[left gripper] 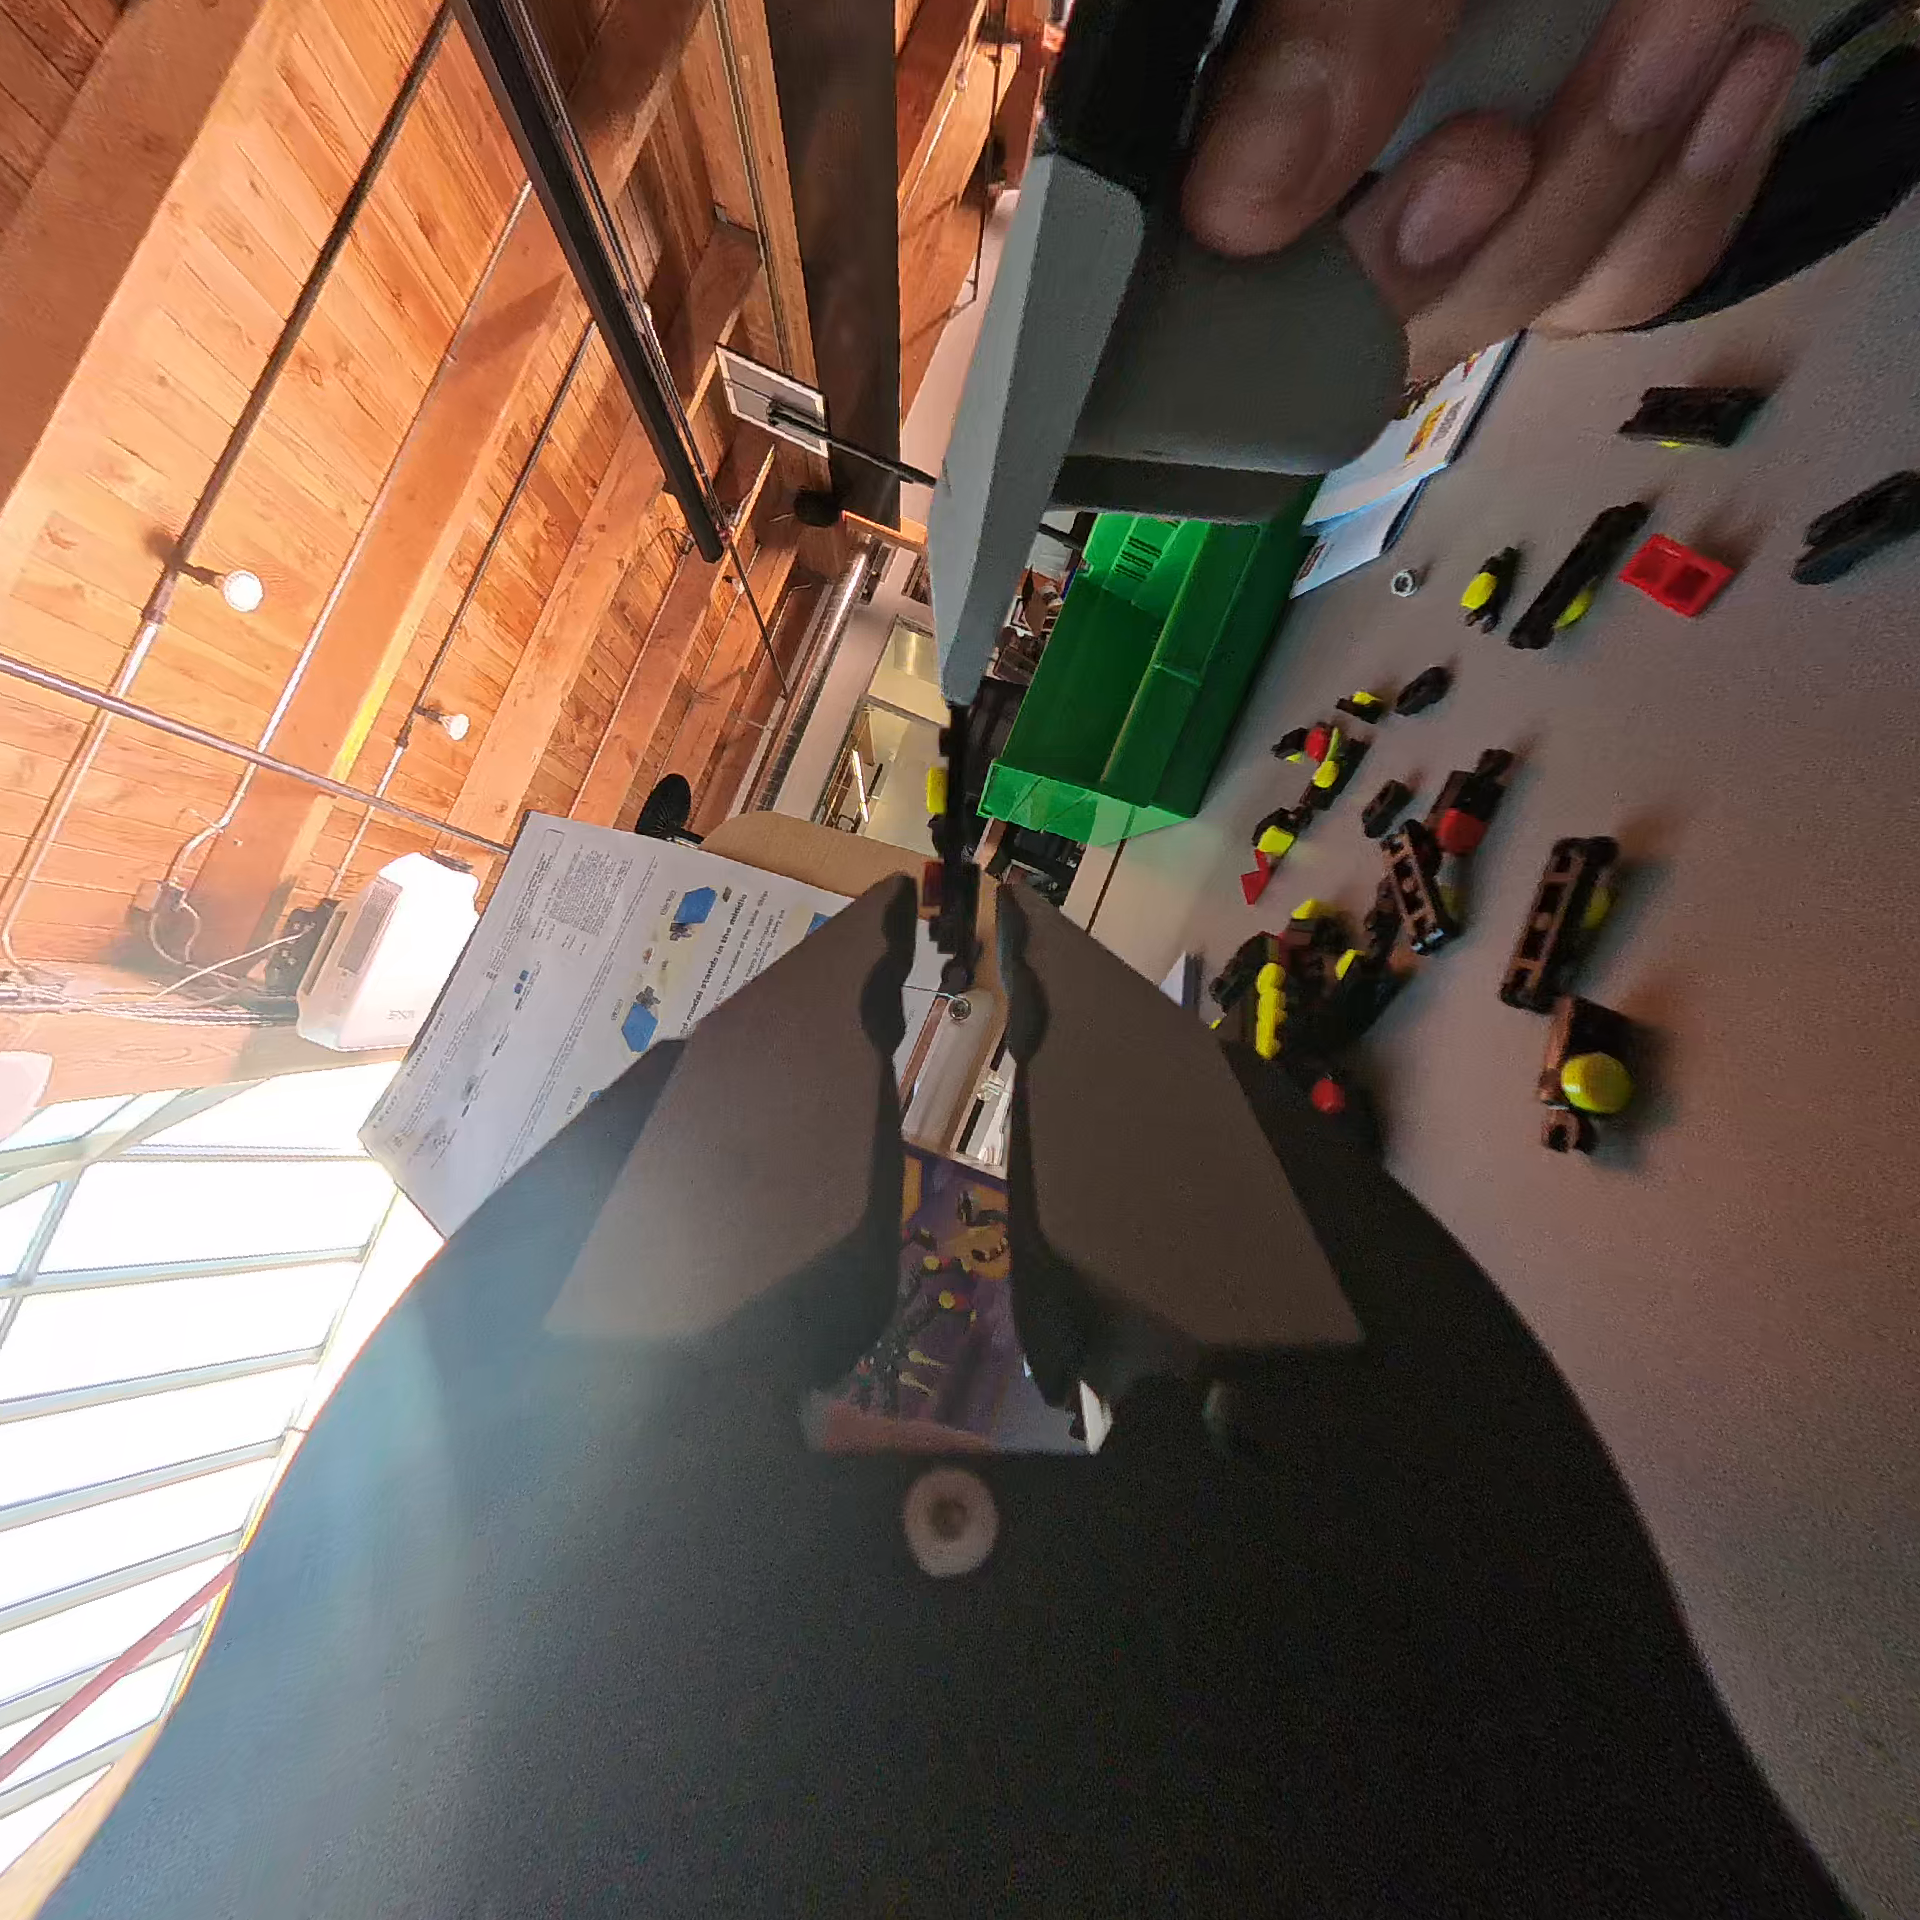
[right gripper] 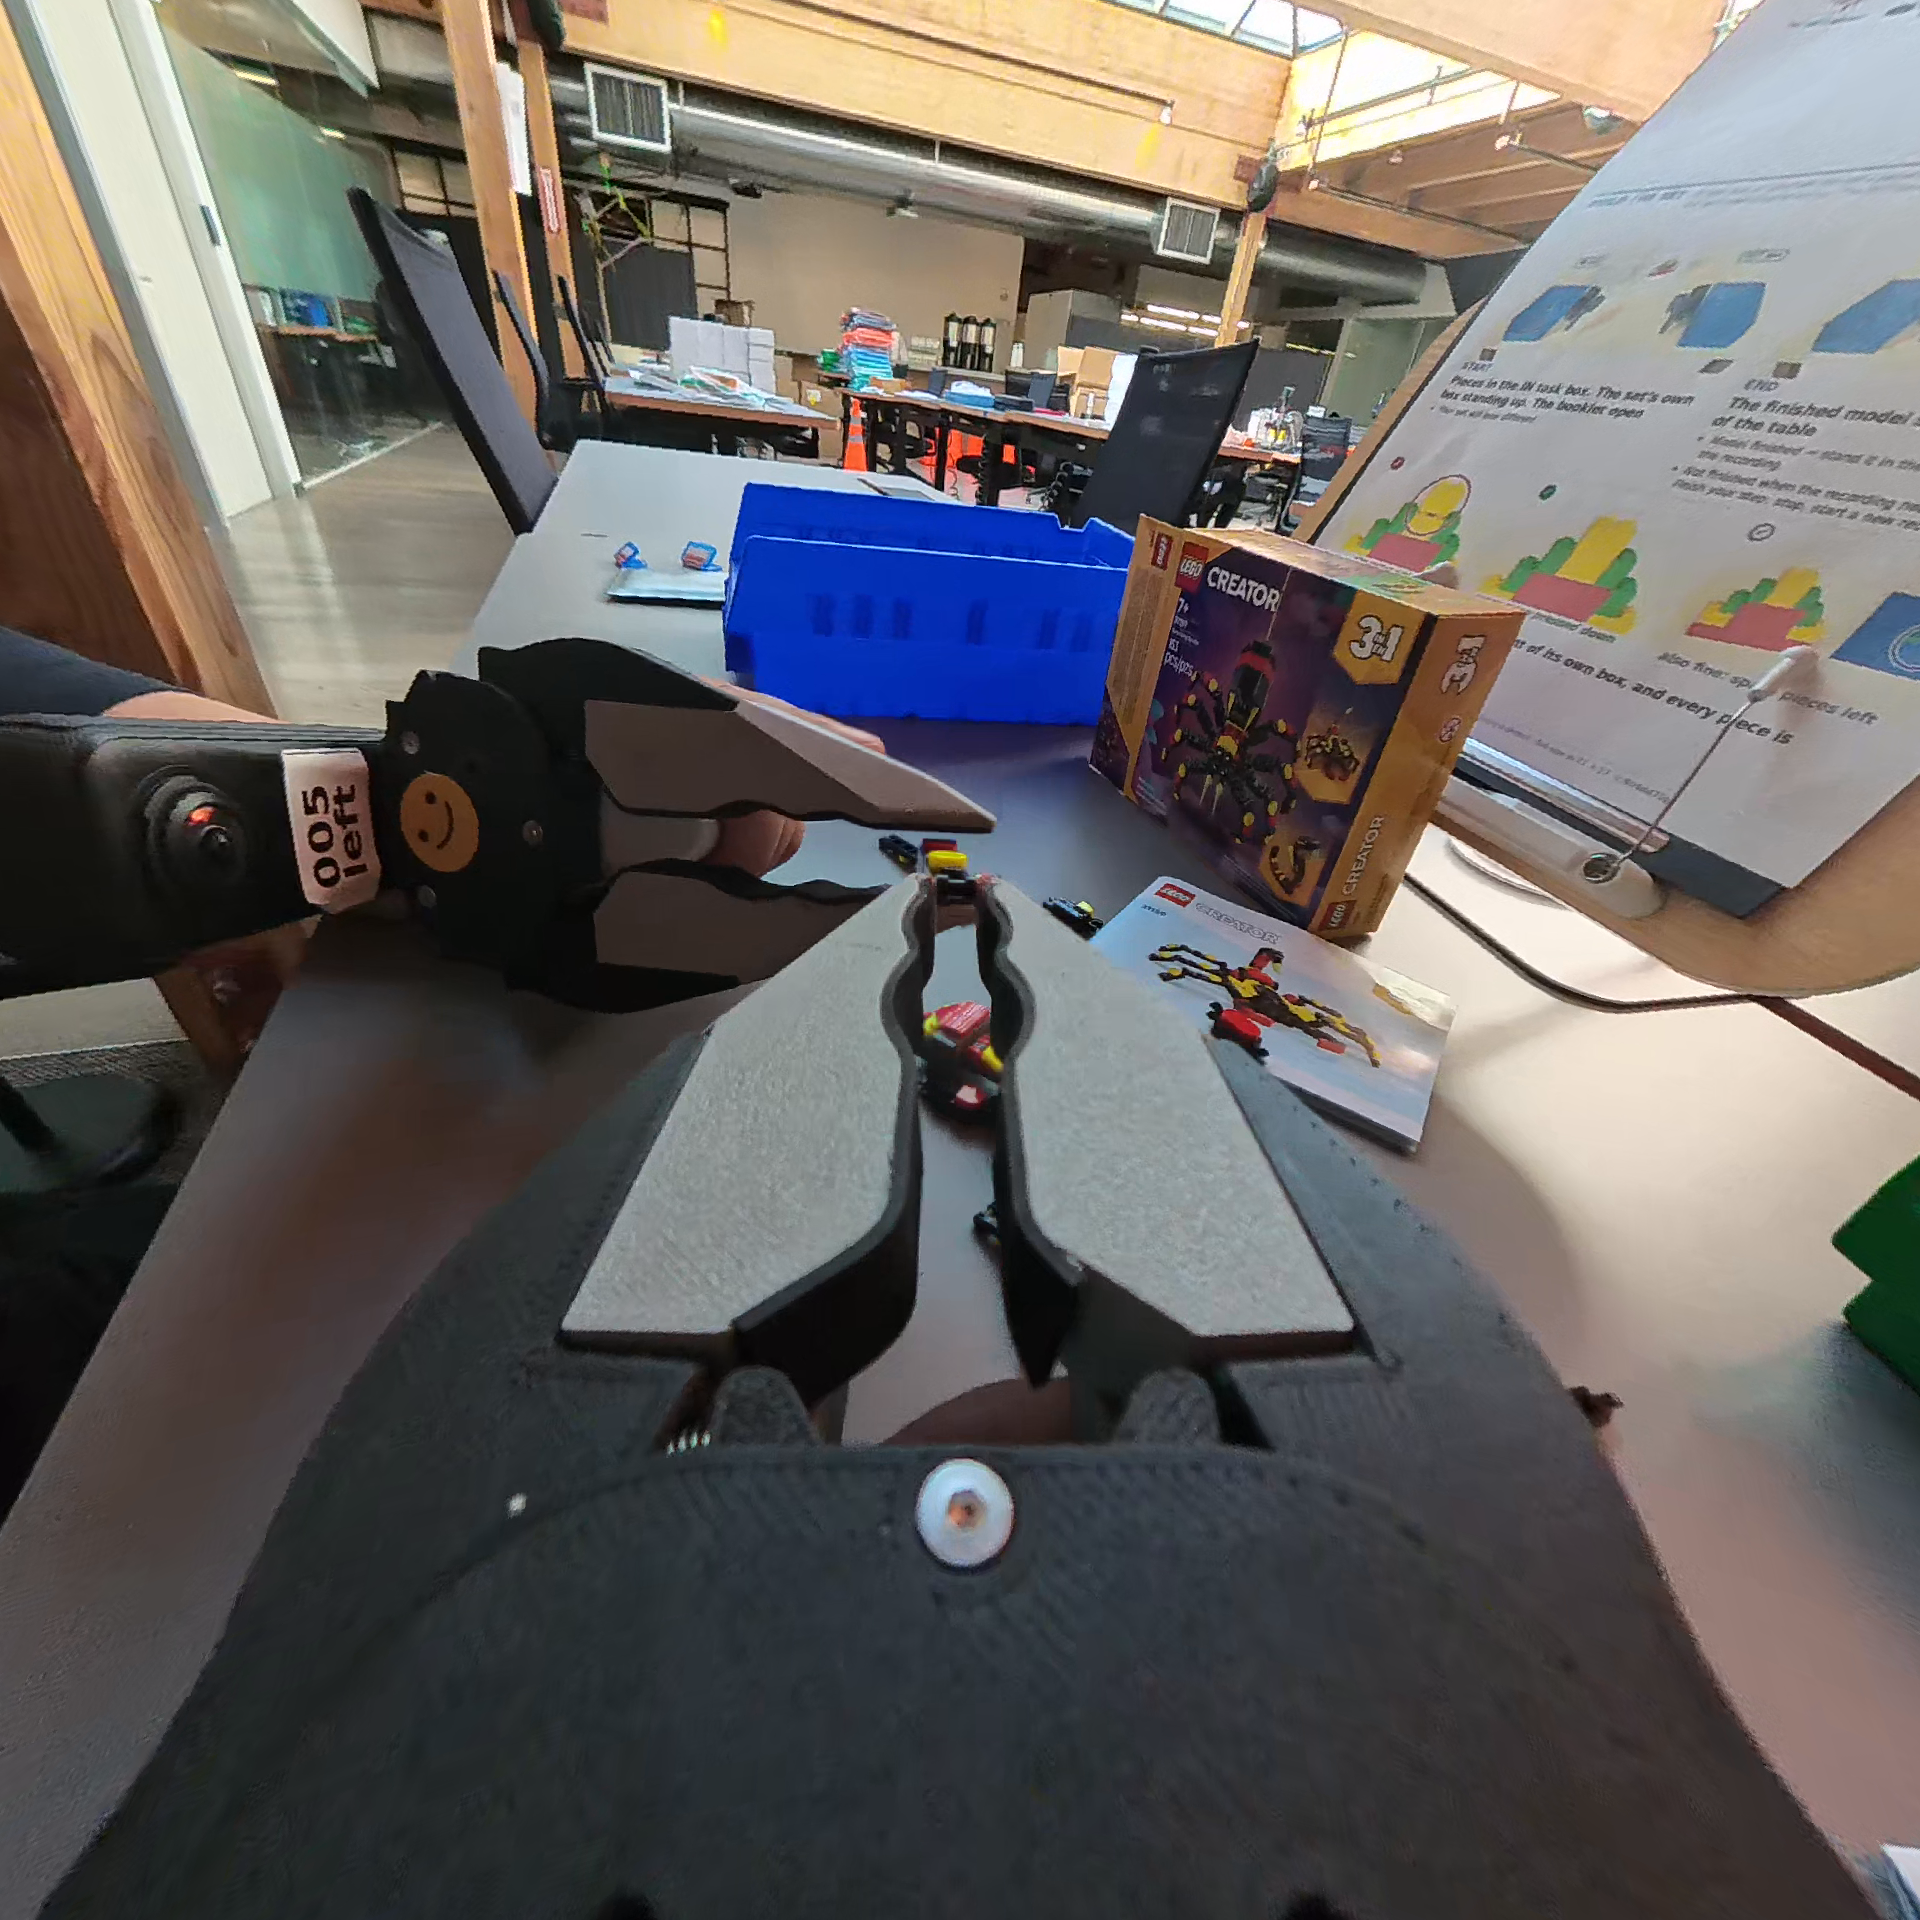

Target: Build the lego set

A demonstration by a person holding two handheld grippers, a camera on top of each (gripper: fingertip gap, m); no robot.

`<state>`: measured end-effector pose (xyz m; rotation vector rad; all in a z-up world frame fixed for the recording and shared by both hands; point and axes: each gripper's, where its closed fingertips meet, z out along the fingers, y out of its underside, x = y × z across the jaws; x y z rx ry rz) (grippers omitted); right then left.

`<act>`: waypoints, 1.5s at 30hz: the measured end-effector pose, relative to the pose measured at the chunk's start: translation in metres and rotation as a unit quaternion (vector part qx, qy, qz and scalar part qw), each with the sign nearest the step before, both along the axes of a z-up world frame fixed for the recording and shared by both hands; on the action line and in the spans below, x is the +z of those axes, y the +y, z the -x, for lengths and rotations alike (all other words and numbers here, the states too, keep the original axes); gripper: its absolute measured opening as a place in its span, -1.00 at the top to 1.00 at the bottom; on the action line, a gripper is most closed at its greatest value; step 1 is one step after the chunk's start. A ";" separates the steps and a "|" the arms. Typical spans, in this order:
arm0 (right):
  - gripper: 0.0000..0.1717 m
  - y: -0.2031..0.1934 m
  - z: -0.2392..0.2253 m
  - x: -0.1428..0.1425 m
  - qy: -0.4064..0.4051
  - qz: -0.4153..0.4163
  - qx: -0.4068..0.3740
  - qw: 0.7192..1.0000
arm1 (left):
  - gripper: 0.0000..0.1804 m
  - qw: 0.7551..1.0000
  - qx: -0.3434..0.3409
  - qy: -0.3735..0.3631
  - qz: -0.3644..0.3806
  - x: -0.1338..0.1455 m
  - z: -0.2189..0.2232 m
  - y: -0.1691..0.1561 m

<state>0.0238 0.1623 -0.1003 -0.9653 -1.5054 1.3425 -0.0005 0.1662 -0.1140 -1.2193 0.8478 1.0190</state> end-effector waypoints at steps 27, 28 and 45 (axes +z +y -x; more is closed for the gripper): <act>0.95 -0.002 0.022 -0.033 0.003 -0.507 -0.194 0.839 | 0.93 0.993 -0.007 -0.051 0.105 -0.028 0.000 0.008; 0.95 -0.001 0.023 -0.028 0.007 -0.510 -0.206 0.835 | 0.93 0.993 -0.009 -0.068 0.099 -0.024 0.001 0.008; 0.96 0.091 -0.012 0.015 0.036 -0.263 -0.330 0.906 | 0.94 0.989 -0.021 0.110 0.094 -0.045 -0.038 0.008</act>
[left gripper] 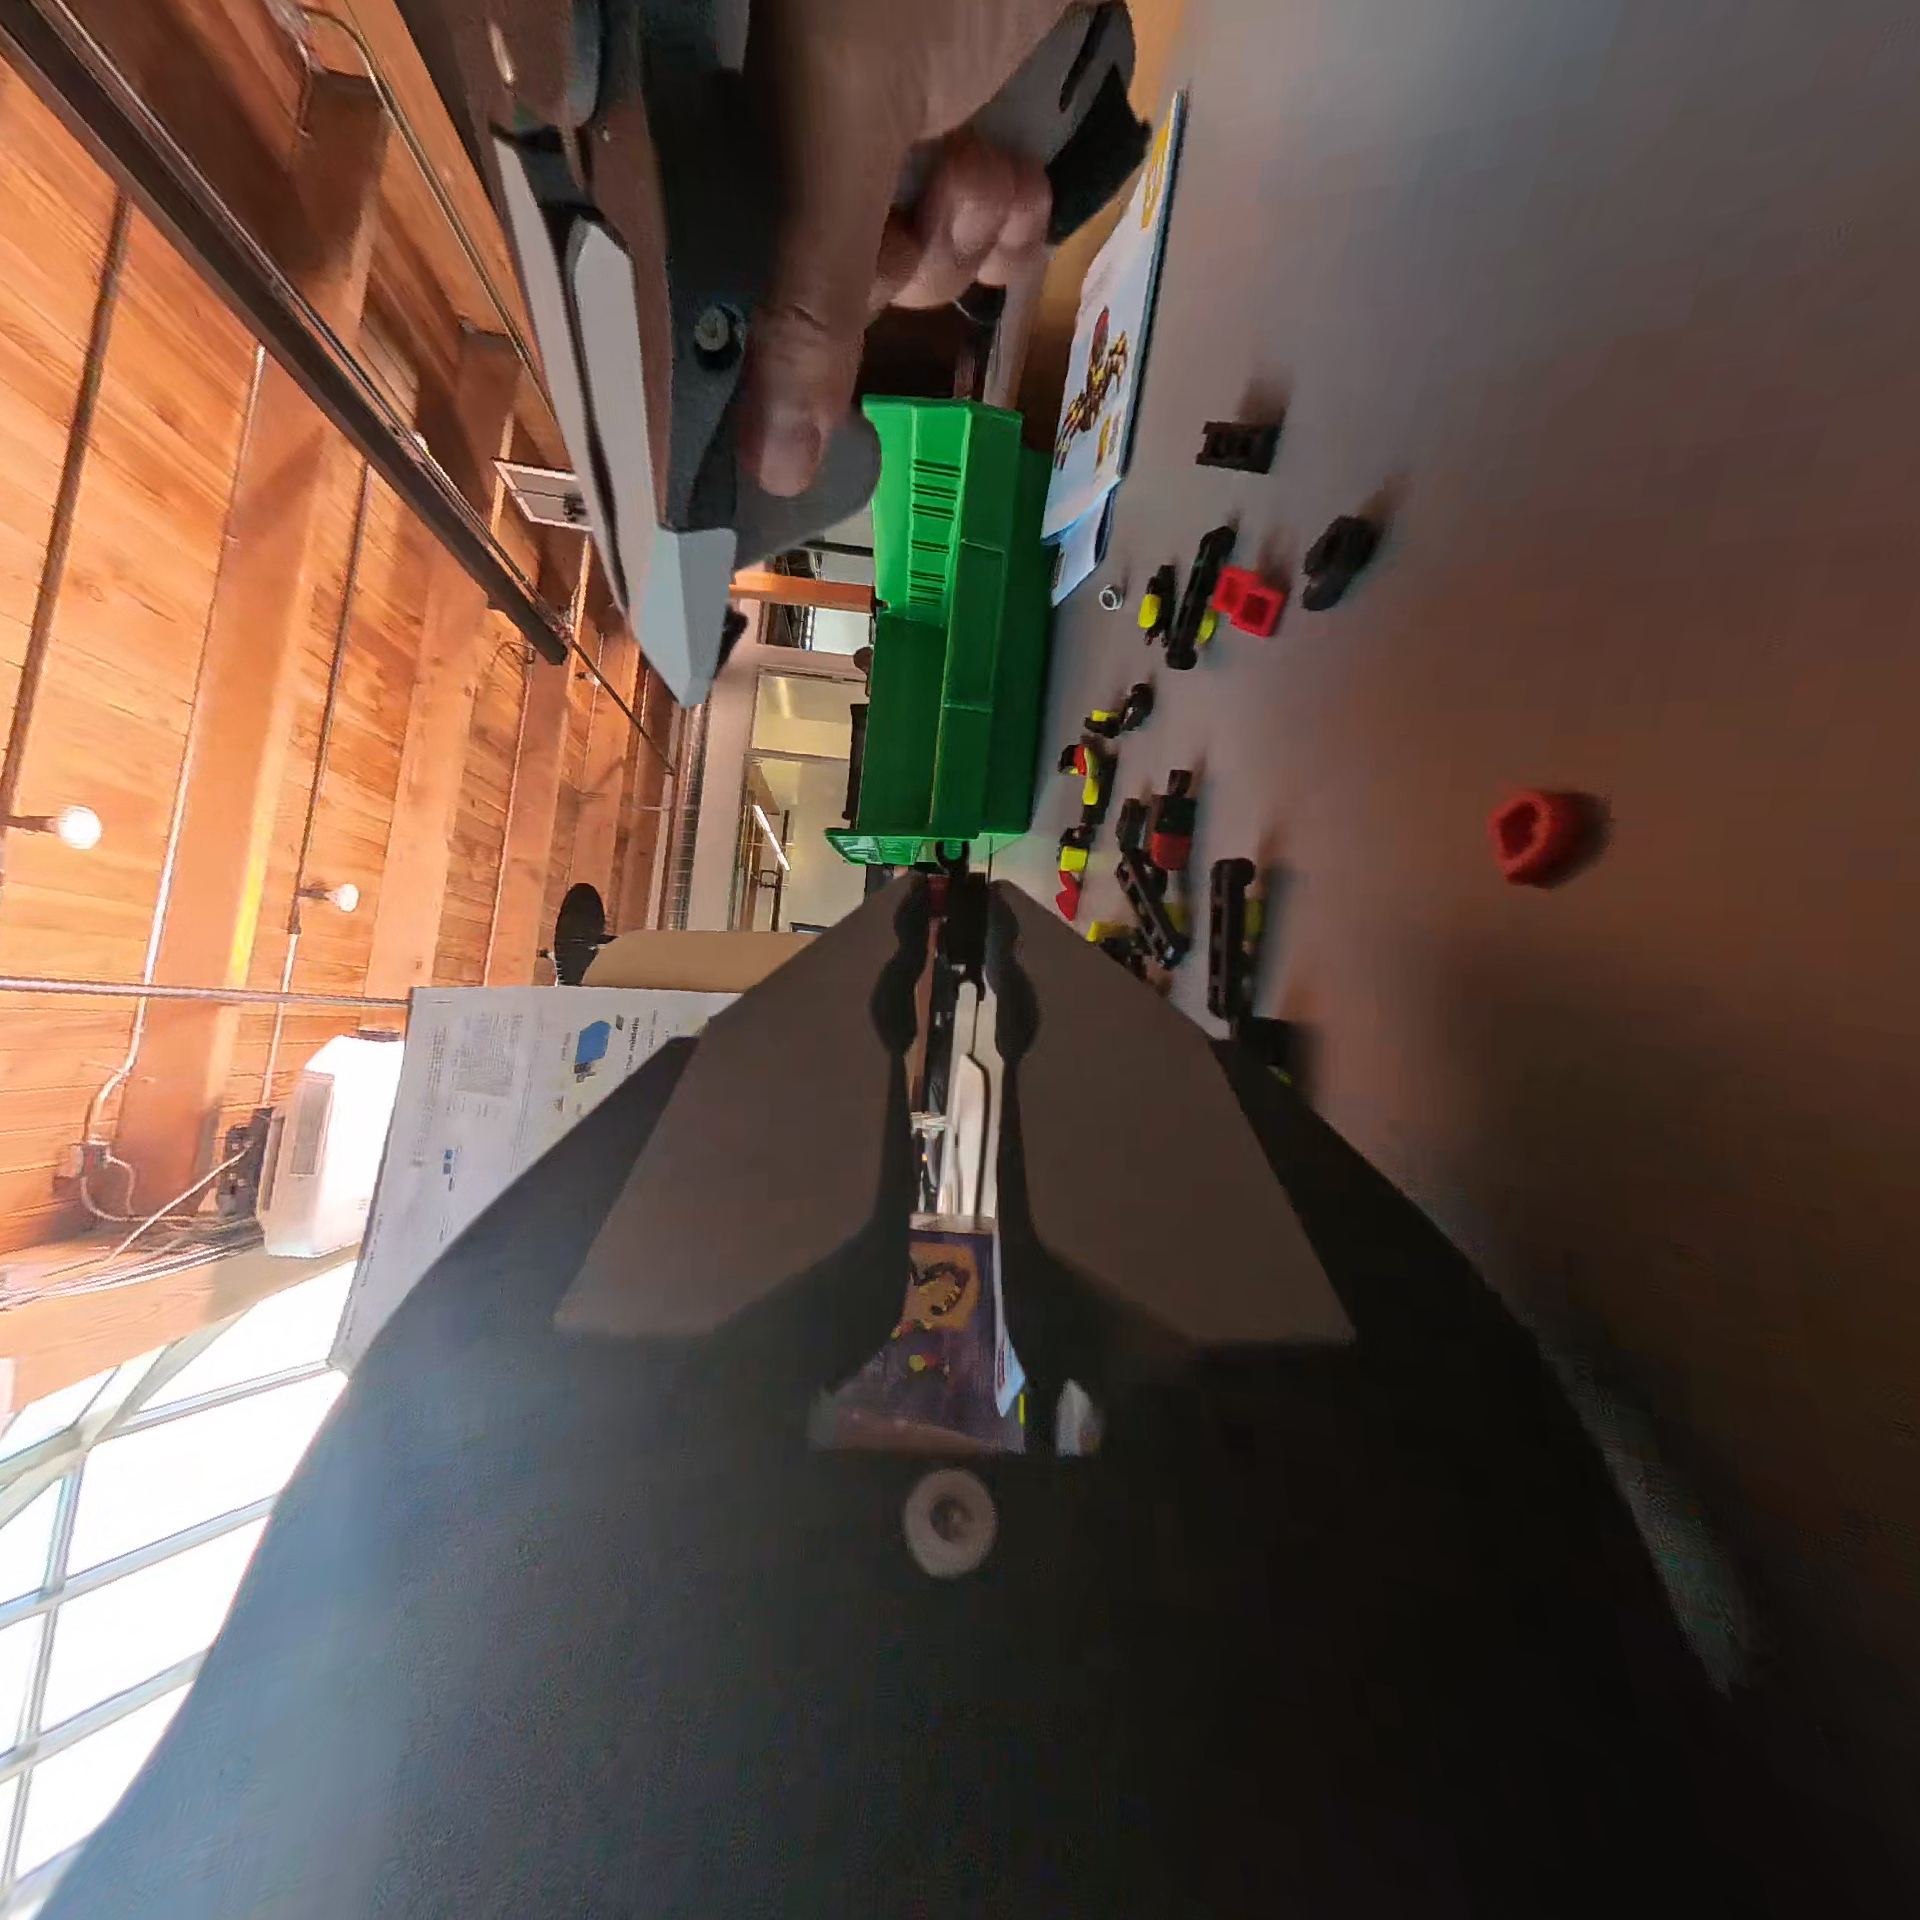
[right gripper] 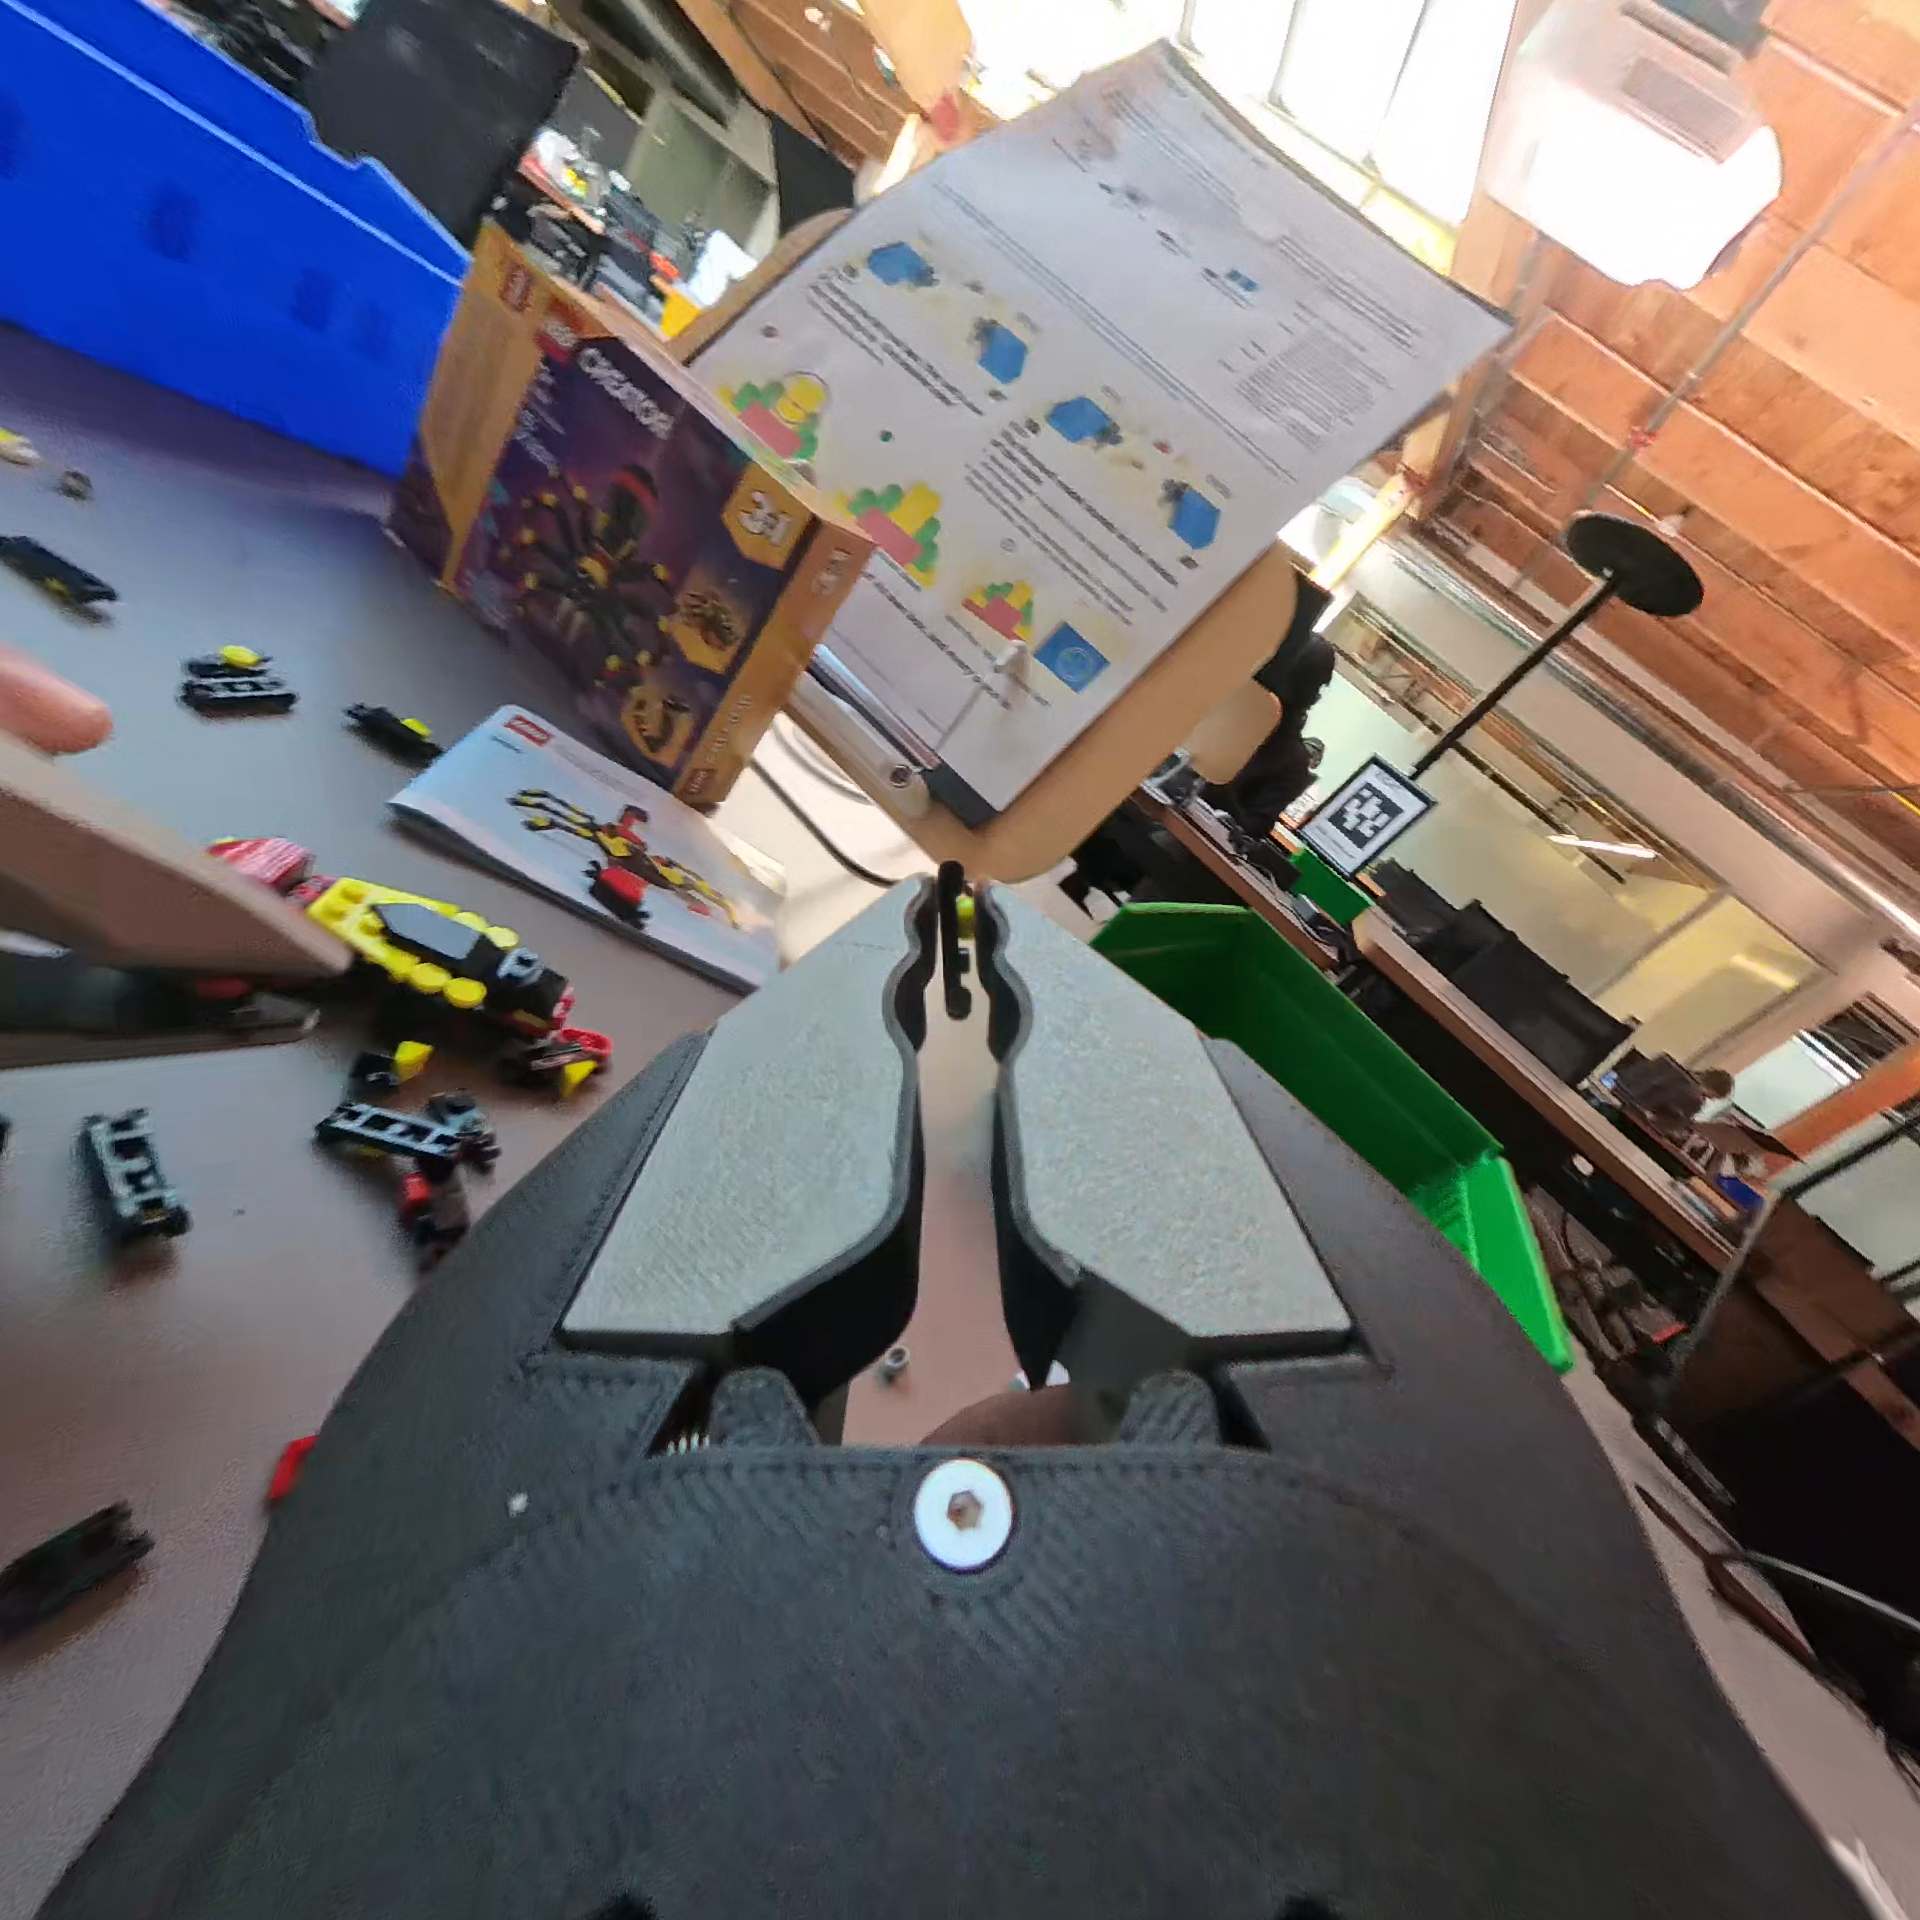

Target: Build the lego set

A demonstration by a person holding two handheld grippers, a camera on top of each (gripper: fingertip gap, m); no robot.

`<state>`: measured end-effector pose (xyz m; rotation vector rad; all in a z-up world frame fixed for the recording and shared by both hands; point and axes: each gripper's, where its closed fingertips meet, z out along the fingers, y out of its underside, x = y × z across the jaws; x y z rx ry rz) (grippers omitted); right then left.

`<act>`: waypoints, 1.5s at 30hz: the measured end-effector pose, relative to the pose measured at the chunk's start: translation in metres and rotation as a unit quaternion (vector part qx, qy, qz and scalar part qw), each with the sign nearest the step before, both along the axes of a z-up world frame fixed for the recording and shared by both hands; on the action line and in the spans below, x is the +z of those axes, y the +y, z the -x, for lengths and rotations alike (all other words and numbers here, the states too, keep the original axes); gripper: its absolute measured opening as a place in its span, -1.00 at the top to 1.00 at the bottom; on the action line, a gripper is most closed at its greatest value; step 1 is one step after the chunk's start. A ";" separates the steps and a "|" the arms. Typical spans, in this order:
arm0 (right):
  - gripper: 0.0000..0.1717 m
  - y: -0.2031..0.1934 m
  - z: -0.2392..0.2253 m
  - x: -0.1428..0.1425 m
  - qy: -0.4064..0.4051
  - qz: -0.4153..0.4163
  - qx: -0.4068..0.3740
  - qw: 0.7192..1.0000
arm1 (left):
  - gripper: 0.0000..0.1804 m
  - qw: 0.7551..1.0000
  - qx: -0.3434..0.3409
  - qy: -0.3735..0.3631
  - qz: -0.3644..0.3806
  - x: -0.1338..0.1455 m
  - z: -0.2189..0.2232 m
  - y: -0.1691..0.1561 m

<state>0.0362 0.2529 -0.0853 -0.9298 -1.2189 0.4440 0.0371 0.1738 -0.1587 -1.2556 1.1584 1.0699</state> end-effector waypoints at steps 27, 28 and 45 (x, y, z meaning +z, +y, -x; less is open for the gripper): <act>0.81 -0.015 0.020 -0.060 -0.134 0.040 0.032 0.990 | 0.93 0.737 -0.163 -0.656 0.003 0.093 0.083 -0.035; 0.82 -0.017 0.021 -0.059 -0.131 0.036 0.033 0.990 | 0.92 0.703 -0.190 -0.686 0.003 0.100 0.088 -0.040; 0.64 -0.111 0.018 -0.017 -0.024 -0.007 0.231 0.973 | 0.93 0.447 -0.305 -0.799 0.261 0.082 0.040 -0.047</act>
